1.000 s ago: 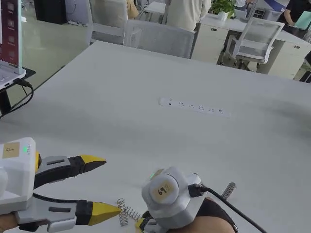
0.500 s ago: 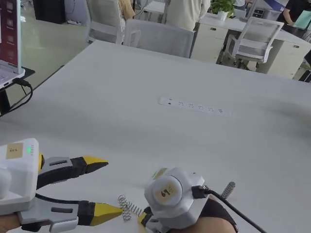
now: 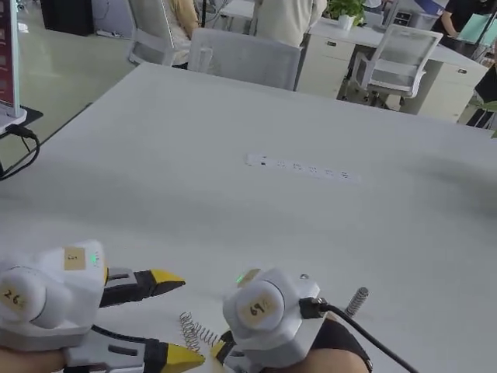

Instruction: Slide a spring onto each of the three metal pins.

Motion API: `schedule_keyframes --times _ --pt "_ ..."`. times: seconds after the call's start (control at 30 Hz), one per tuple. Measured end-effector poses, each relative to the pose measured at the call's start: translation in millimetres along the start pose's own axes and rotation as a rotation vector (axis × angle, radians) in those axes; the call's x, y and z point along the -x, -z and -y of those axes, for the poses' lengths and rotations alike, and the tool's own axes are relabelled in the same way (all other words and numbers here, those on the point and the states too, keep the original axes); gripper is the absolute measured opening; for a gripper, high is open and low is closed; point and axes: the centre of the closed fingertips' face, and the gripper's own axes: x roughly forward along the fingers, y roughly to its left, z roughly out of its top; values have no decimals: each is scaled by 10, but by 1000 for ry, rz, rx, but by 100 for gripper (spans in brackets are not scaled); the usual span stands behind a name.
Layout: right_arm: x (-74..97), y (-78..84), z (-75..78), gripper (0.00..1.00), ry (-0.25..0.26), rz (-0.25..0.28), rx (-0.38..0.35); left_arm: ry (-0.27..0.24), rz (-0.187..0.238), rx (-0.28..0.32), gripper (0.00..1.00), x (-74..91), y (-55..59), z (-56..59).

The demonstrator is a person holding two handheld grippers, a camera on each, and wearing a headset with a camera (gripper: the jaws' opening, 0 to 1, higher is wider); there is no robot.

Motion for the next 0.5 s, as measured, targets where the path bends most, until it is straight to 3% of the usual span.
schedule_keyframes --times 0.23,0.5 --pt "-24 31 -15 7 -2 -7 -12 1 -60 -6 52 -89 223 -41" --pt "-41 26 -20 7 -1 -5 -20 -16 -87 -14 44 -143 291 -81"
